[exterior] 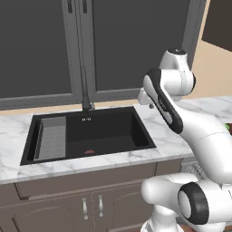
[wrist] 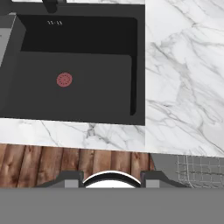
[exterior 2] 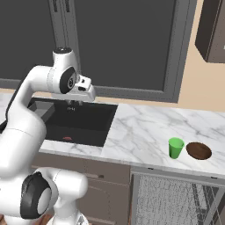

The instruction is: Pick up the cup and bowl from the counter, place them in the dishwasher, and close the dishwasher door.

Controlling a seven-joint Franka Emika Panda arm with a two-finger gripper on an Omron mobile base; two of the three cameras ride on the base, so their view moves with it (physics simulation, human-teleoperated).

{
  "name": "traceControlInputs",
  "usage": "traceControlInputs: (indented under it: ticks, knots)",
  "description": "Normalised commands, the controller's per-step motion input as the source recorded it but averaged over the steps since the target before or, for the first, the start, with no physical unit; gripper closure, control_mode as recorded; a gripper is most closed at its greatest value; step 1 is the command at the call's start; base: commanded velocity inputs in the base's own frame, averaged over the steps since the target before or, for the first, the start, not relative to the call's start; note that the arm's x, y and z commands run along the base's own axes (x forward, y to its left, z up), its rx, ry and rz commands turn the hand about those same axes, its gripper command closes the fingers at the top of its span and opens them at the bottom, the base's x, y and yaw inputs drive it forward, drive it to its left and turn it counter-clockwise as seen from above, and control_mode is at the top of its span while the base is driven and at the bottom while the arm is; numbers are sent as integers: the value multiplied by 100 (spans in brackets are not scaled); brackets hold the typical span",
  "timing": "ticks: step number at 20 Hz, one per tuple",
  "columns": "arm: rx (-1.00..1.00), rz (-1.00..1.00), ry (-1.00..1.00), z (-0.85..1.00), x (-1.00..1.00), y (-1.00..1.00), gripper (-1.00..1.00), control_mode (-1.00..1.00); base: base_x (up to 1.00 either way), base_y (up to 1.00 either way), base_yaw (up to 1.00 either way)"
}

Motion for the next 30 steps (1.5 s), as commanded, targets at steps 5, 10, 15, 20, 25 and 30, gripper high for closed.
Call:
traceControlInputs:
  ticks: [5,10,15,20,25,30]
  knots:
    - [0,0,0,0,0,-16,-100,-100,0,0,0]
    - [0,0,0,0,0,-28,-100,-100,0,0,0]
    - [0,0,0,0,0,-32,-100,-100,0,0,0]
    - [0,0,0,0,0,-37,-100,-100,0,0,0]
    - [0,0,0,0,0,-42,-100,-100,0,0,0]
    - [1,0,0,-12,0,-46,-100,-100,0,0,0]
